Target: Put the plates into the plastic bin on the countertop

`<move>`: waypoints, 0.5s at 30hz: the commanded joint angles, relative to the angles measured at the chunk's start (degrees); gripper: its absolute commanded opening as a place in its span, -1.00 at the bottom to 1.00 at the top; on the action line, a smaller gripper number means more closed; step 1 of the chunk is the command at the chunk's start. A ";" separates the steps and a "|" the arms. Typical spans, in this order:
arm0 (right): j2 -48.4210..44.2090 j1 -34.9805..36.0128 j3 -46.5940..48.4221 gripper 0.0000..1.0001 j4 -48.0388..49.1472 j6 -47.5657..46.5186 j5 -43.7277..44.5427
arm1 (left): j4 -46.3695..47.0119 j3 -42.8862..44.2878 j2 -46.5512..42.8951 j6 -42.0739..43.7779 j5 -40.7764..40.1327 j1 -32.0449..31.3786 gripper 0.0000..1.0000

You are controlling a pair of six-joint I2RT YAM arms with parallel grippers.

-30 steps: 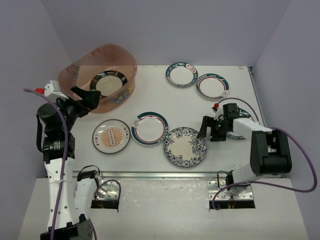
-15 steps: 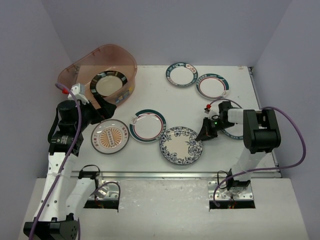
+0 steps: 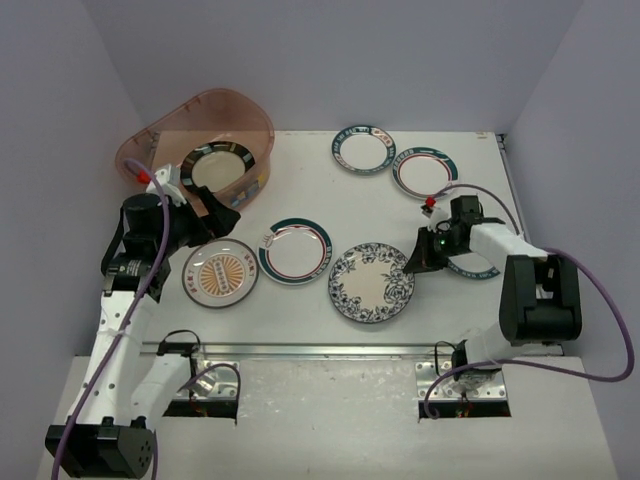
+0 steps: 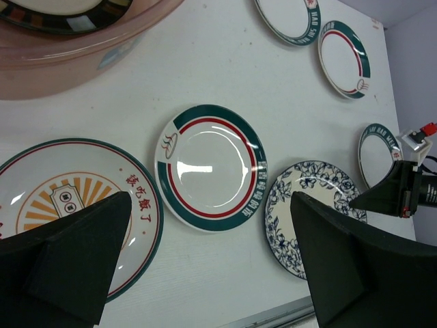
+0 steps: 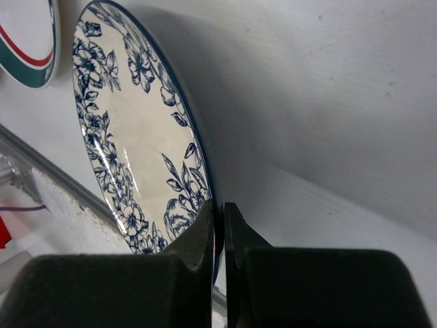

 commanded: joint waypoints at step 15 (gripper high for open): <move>-18.82 -5.00 2.73 -1.00 22.69 23.87 -27.86 | 20.32 -1.36 12.35 -7.34 11.21 -14.26 1.00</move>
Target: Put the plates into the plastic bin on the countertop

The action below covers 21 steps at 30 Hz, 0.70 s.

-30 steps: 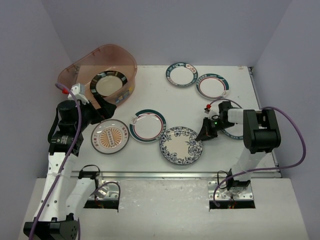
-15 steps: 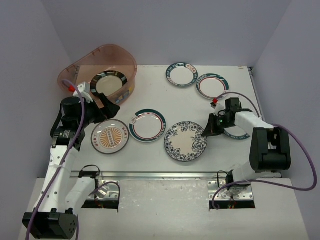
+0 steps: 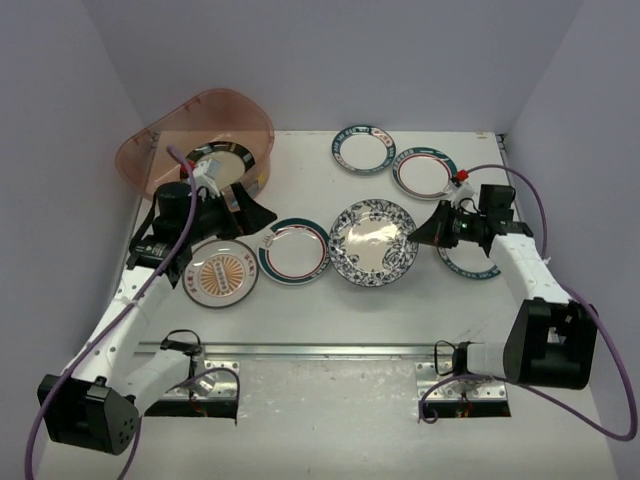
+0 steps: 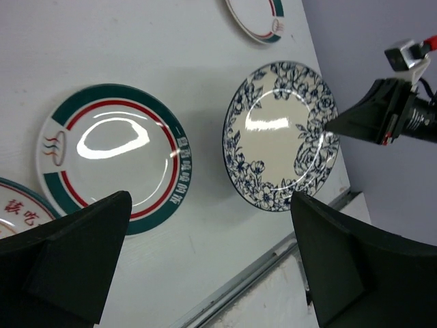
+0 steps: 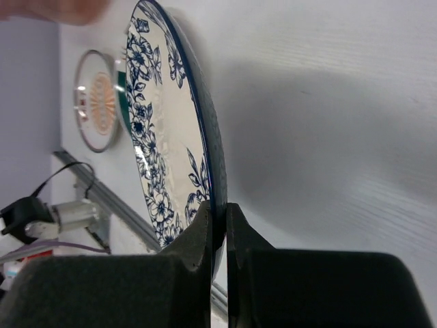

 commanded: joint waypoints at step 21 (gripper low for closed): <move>-6.10 3.22 1.36 -1.00 31.87 27.79 -19.59 | 11.96 10.36 18.21 -3.78 -8.71 -18.38 1.00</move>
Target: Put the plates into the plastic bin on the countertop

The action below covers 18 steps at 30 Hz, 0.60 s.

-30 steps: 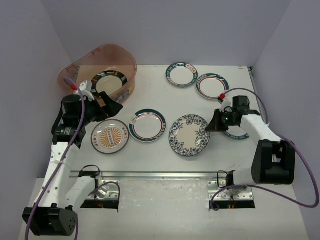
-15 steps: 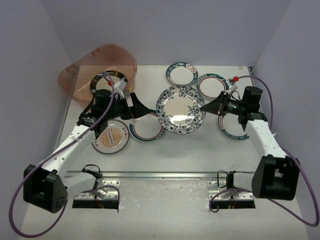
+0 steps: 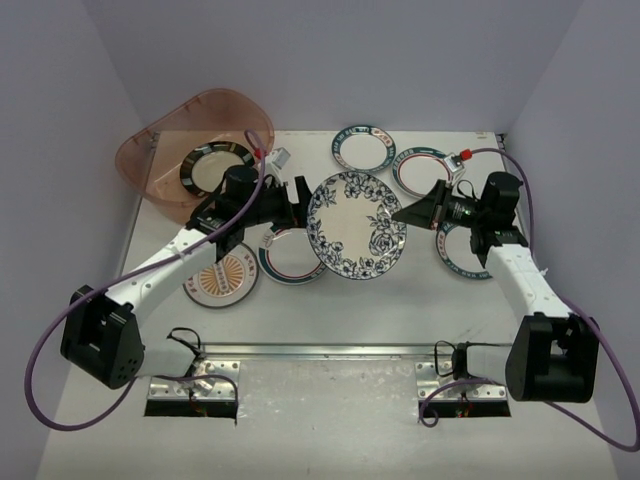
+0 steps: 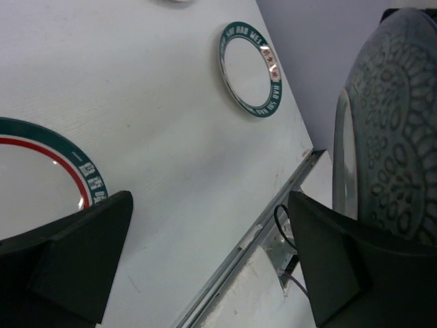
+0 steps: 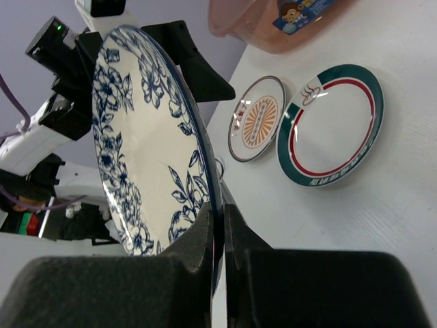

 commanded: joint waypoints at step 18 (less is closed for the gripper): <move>1.96 -0.28 12.27 -1.00 -17.18 -9.79 18.17 | -2.17 1.00 -6.65 1.75 -9.43 3.54 1.00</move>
